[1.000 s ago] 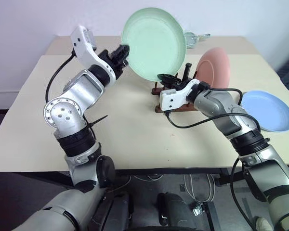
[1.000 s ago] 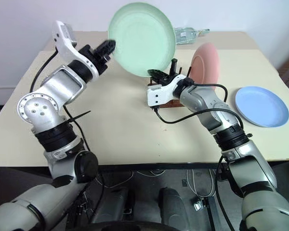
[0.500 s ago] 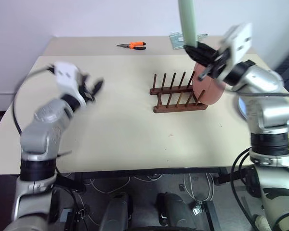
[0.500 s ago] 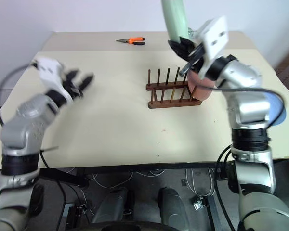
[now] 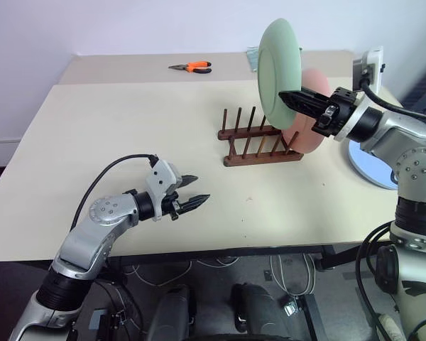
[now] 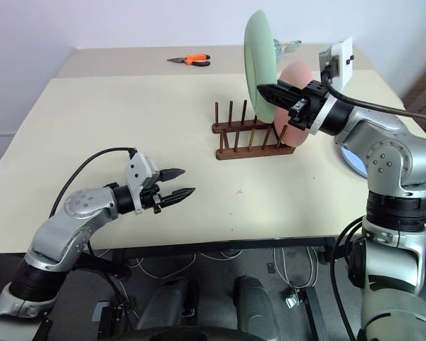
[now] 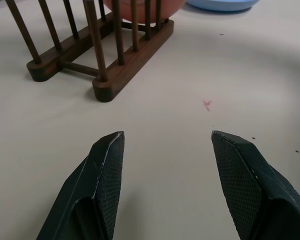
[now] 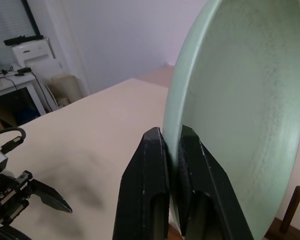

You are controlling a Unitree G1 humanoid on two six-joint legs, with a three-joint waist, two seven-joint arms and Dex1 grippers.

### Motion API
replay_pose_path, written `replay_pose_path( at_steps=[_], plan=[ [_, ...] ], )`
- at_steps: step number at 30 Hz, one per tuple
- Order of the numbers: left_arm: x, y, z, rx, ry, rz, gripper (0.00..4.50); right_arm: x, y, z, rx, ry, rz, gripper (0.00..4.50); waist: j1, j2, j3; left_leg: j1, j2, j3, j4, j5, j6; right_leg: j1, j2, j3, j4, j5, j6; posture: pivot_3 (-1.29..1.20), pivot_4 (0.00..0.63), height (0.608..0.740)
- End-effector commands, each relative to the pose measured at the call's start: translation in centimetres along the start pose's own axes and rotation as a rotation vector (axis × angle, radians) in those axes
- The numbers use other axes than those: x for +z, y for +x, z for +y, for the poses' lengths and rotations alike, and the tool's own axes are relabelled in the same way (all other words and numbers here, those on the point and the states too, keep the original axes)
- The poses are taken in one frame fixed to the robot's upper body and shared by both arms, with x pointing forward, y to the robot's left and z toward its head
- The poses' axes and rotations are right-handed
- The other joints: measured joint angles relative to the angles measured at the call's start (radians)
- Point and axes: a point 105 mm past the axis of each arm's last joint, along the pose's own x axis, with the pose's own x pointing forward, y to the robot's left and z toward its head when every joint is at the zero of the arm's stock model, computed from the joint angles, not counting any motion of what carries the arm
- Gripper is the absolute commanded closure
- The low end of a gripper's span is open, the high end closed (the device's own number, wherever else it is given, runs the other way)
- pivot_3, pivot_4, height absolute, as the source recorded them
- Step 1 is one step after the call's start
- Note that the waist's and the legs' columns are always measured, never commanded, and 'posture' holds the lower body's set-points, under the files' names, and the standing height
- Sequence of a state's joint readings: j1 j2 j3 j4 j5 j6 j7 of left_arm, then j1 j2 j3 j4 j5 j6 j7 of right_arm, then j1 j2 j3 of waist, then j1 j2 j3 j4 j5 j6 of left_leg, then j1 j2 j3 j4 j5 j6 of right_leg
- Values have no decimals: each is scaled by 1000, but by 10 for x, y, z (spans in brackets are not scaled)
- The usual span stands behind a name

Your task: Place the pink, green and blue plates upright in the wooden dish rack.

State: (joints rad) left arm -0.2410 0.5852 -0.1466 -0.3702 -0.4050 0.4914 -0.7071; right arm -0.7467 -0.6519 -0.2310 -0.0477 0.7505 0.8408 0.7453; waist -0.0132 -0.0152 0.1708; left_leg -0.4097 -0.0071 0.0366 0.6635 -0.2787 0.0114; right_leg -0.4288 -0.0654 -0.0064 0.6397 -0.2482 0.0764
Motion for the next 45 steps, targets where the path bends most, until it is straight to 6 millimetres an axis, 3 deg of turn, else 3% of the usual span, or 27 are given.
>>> replay_pose_path(
  at_steps=[1, 11, 14, 18, 23, 29, 31, 32, 34, 35, 40, 42, 45],
  plan=[
    [14, 0, -4, -4, 19, -52, 1689, 7, 2, -5, -4, -8, -23, 4500, 0, 0, 0, 0, 0, 0, 0, 0, 0, 0, 0, 0, 0, 0, 0, 0, 150, 740],
    [13, 0, -5, 5, 11, -51, 1689, -13, 8, -21, 4, 107, 50, 4500, 1, 0, 0, 0, 0, 0, 0, 0, 0, 0, 1, 0, 0, 0, 0, 0, 150, 740],
    [13, -1, -6, 11, 9, -50, 1601, -10, 10, -25, -22, 86, 43, 3443, 1, 0, 0, 0, 0, 0, 1, 0, 0, 0, 1, 0, 0, 0, 0, 0, 150, 740],
    [12, 0, -8, 11, 1, -49, 1601, 0, 10, -28, -58, -24, 10, 1489, 1, 0, 0, 0, 0, 0, 1, 0, 0, 0, 1, 0, 0, 0, 0, 0, 150, 740],
    [12, 2, -10, 6, -16, -58, 1601, 8, 5, -38, -138, -217, 23, 1489, 1, 0, 0, 0, 0, 0, 1, 0, 0, 0, 2, 0, 0, 0, 0, 0, 150, 740],
    [14, 4, -7, 5, -14, -63, 1601, 24, -15, -31, -145, -422, 39, 1489, 5, 0, 0, 0, 0, 1, 1, 0, 1, 0, 2, 0, 0, 0, 0, 0, 150, 740],
    [14, 3, -5, 7, 3, -53, 1601, 39, -39, -24, -123, -434, 20, 1489, 8, 0, 0, 0, 0, 1, 1, 0, 1, 1, 2, 0, 0, 0, 0, 0, 150, 740],
    [14, 3, -6, -1, 17, -49, 1601, 42, -61, -26, -138, -418, 37, 1489, 10, 0, 0, 0, 0, 0, 1, 0, 1, 1, 2, 0, 0, 0, 0, 0, 150, 740],
    [14, 3, -7, -16, 30, -46, 1601, 43, -86, -27, -162, -398, 73, 1489, 27, 0, 0, 0, 0, 0, 1, -1, 2, 1, 2, 0, -1, 0, 0, 0, 150, 740],
    [14, 4, -9, -28, 36, -43, 1601, 33, -99, -32, -195, -397, 136, 1489, 26, 0, 0, 0, 0, 0, 1, -1, 2, 2, 2, -1, -2, 0, 0, 0, 150, 740],
    [17, 14, -15, -90, 23, -66, 1601, -49, -157, -83, -478, -469, 619, 89, 22, 0, -2, 2, 0, 1, 3, -2, 4, 7, 2, 0, -6, -2, -3, 0, 150, 740],
    [19, 19, -16, -109, 28, -71, 1601, -81, -173, -97, -531, -533, 783, 89, 21, 1, -2, 2, 0, 2, 3, -2, 4, 6, 2, 0, -5, -2, -3, 0, 150, 740],
    [20, 23, -16, -124, 49, -65, 1601, -101, -179, -114, -617, -520, 809, 89, 15, 4, -2, 2, 0, 4, 3, -1, 4, 5, 3, 1, -4, -1, -3, 0, 150, 740]
  ],
)
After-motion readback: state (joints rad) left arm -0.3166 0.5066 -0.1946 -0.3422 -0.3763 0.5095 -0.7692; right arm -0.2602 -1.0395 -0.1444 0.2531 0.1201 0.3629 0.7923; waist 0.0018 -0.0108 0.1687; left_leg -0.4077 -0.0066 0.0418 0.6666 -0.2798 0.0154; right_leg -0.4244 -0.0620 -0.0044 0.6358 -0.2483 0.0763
